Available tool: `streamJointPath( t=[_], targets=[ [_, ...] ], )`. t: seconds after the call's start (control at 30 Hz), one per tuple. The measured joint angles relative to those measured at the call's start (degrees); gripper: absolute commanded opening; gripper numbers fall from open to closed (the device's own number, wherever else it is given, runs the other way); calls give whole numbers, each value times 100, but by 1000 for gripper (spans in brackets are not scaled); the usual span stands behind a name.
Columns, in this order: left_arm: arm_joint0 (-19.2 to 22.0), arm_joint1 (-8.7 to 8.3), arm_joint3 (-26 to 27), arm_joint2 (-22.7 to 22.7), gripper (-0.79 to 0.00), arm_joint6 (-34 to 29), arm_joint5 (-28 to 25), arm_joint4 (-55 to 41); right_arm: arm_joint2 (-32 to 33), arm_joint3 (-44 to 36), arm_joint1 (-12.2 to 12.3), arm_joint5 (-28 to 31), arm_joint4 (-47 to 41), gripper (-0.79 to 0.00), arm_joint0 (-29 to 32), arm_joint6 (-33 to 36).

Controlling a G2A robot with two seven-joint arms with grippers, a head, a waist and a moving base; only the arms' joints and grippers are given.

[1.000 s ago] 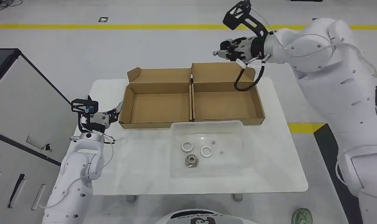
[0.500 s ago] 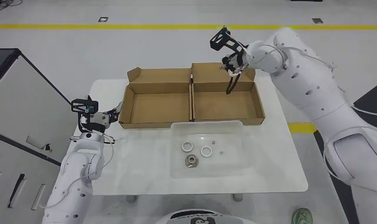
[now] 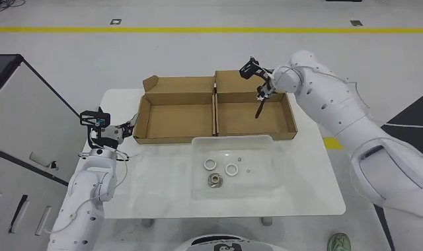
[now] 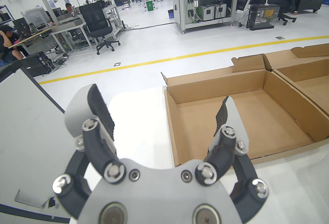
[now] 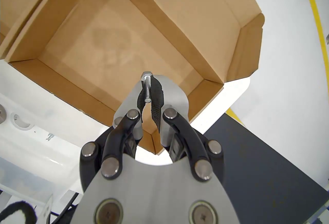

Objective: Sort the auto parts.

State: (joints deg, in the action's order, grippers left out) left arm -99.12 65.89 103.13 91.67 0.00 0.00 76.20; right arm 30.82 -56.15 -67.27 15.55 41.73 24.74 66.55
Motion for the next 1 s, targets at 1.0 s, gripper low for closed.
streamJointPath(
  t=[1.0],
  targets=[
    [0, 0, 0, 0, 0, 0, 0, 0, -46, 992, -185, -192, 484, -785, 601, -168]
  ],
)
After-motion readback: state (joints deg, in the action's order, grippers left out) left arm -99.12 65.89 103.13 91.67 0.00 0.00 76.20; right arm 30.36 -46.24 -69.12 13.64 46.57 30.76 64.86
